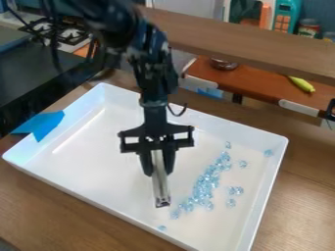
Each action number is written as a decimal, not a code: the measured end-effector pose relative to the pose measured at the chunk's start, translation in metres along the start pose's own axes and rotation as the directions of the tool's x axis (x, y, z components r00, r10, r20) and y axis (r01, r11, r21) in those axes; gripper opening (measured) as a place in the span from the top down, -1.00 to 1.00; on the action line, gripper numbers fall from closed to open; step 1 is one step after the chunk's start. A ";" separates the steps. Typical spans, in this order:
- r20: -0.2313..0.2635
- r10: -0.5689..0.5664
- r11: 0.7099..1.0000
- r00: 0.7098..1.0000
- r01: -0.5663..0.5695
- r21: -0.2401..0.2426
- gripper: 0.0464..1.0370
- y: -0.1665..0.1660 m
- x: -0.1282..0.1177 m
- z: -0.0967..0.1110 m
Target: Sweep into pile
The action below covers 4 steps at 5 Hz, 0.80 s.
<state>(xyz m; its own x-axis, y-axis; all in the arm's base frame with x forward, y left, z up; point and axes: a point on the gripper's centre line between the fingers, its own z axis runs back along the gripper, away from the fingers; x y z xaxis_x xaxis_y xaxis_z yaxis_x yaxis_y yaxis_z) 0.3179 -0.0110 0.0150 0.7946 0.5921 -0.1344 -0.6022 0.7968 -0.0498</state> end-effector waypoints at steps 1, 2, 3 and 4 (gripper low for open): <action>0.015 -0.010 1.000 1.000 0.010 -0.004 0.38 0.000 -0.002 -0.011; 0.014 -0.003 1.000 1.000 0.003 0.010 0.38 0.004 -0.004 -0.022; 0.018 0.003 1.000 1.000 -0.004 0.021 0.38 0.002 -0.006 -0.023; -0.002 0.020 0.999 1.000 -0.020 0.049 0.38 0.000 -0.013 -0.026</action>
<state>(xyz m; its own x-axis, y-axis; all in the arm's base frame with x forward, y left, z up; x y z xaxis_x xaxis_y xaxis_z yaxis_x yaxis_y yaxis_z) 0.3052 -0.0221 -0.0091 0.7822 0.6078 -0.1372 -0.6134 0.7898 0.0015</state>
